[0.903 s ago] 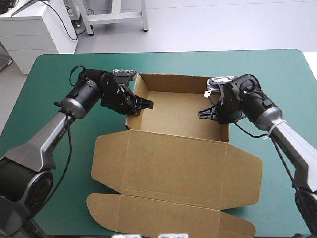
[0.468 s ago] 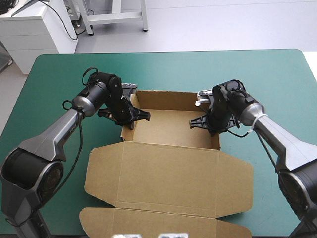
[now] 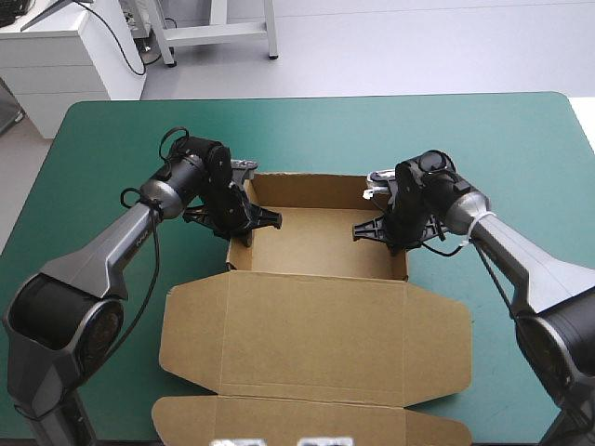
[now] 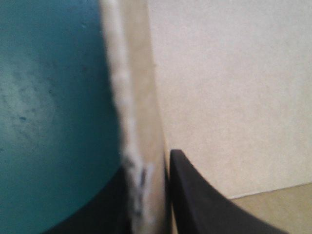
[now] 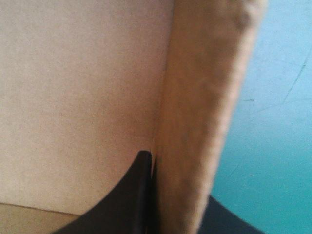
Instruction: Fold the box
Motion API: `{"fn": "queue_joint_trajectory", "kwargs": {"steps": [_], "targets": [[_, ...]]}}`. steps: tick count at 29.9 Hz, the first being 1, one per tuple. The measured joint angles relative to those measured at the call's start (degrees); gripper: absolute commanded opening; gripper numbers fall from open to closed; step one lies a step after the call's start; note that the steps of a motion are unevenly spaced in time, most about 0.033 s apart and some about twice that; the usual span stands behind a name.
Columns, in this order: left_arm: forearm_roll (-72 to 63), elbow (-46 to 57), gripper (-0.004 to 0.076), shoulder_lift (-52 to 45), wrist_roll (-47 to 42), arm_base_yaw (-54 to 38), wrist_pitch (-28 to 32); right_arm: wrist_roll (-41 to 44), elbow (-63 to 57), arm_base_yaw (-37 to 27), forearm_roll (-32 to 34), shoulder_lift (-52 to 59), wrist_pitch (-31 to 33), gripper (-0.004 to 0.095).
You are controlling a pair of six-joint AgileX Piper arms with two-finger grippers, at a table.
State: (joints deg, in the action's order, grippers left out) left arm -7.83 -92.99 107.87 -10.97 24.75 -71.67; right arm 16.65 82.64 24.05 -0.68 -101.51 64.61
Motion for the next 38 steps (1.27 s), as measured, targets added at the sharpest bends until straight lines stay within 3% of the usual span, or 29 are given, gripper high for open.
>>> {"fn": "queue_joint_trajectory", "kwargs": {"steps": [3,7,9,16,19,22,28,38], "targets": [[-0.91,-0.06,0.0465,0.36,0.12,0.12,0.55,-0.76,0.0,0.0,-0.47,0.0,0.09,0.0382],[-1.74,-0.37,0.0482,0.36,0.12,0.45,1.17,-1.17,0.0,-0.46,-1.63,0.0,0.15,0.0609],[-1.65,-0.51,0.0481,0.36,0.12,0.55,1.17,-1.35,0.0,-1.05,-1.71,0.0,0.15,0.0667],[6.46,-7.2,0.0433,0.25,0.72,0.57,1.12,-1.06,4.15,-1.65,-1.75,0.0,0.61,0.0675],[7.83,-11.57,0.0296,-0.45,0.82,0.57,0.98,-0.59,7.1,-1.65,-1.79,0.0,1.45,0.0675],[9.4,-14.72,0.0006,-2.46,2.72,0.57,0.98,0.64,9.61,-1.87,-1.79,0.0,3.62,0.0674],[9.87,-12.84,-0.0008,-10.85,4.59,0.57,0.5,2.62,10.4,-3.32,-1.72,0.7,5.78,0.0675],[12.31,5.77,-0.0008,-29.0,4.66,0.57,0.19,4.01,9.8,-3.36,-1.65,1.97,6.03,0.0673]]}}
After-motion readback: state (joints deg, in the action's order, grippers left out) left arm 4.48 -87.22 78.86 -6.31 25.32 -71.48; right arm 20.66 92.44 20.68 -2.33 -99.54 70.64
